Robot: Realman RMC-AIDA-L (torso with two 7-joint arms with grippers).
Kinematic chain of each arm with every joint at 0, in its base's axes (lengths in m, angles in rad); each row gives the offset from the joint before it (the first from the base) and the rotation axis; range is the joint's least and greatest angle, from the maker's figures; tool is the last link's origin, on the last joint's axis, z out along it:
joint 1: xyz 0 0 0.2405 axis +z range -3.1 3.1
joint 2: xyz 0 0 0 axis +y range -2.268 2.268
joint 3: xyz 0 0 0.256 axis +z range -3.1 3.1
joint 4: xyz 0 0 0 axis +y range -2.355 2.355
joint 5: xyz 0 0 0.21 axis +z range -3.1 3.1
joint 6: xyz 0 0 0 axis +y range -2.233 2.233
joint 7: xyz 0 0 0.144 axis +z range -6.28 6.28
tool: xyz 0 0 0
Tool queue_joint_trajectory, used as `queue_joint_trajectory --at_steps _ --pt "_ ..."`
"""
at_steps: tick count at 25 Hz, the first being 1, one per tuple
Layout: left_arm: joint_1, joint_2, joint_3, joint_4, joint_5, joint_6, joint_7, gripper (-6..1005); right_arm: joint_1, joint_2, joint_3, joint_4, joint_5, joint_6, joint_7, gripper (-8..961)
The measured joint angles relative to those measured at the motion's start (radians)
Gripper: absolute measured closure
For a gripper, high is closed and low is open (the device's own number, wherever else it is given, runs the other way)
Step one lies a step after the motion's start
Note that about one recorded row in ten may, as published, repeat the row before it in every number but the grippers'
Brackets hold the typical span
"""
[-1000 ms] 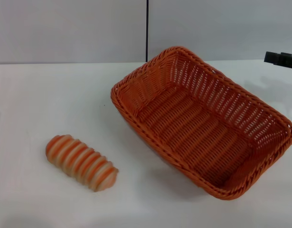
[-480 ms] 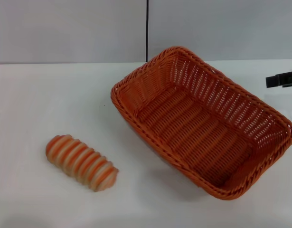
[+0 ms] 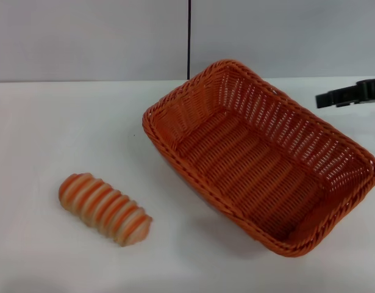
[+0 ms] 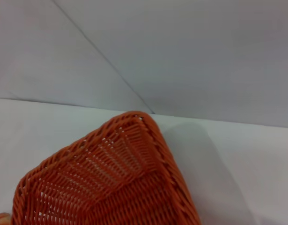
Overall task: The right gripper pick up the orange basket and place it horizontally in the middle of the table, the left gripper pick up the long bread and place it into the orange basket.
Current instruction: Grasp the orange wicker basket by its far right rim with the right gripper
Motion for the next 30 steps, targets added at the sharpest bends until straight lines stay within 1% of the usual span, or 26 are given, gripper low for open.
queue_joint_trajectory --at_steps 1,3,4,5,6,10,13,14,15,19,25,30 --pt "0.0 0.0 0.0 0.0 0.0 0.0 0.0 204 0.0 0.0 0.0 0.0 0.0 0.0 0.0 310" --pt "0.009 0.001 0.0 0.0 0.0 0.0 0.0 205 0.015 0.003 -0.004 0.046 0.001 -0.027 -0.016 310" --pt "0.015 0.001 0.0 0.0 0.0 0.0 0.0 205 0.022 0.005 -0.006 0.067 0.0 -0.043 -0.026 310" --pt "0.02 0.001 0.0 0.0 0.0 0.0 0.0 206 0.038 0.013 -0.011 0.105 -0.003 -0.071 -0.042 310" --pt "0.02 0.001 0.0 0.0 0.0 0.0 0.0 206 0.038 0.013 -0.011 0.105 -0.003 -0.071 -0.042 310" --pt "0.031 0.001 0.0 0.0 -0.001 0.0 0.001 208 0.08 0.02 -0.031 0.2 -0.014 -0.138 -0.068 309" --pt "0.036 0.001 -0.001 0.001 -0.002 0.0 0.001 210 0.087 0.023 -0.046 0.219 -0.02 -0.164 -0.073 335" --pt "0.038 0.001 -0.002 0.001 -0.003 0.0 0.001 210 0.089 0.026 -0.055 0.225 -0.023 -0.177 -0.073 343" --pt "0.04 0.001 -0.003 0.001 -0.004 0.0 0.001 211 0.09 0.033 -0.076 0.229 -0.026 -0.204 -0.075 352" --pt "0.047 0.003 -0.005 0.001 -0.006 0.0 0.001 213 0.092 0.039 -0.101 0.229 -0.026 -0.228 -0.075 386" --pt "0.049 0.003 -0.007 0.002 -0.006 -0.001 0.002 216 0.098 0.043 -0.11 0.23 -0.024 -0.265 -0.093 438" --pt "0.049 0.002 -0.006 0.002 -0.006 -0.002 0.002 218 0.102 0.049 -0.114 0.23 -0.021 -0.268 -0.124 554"
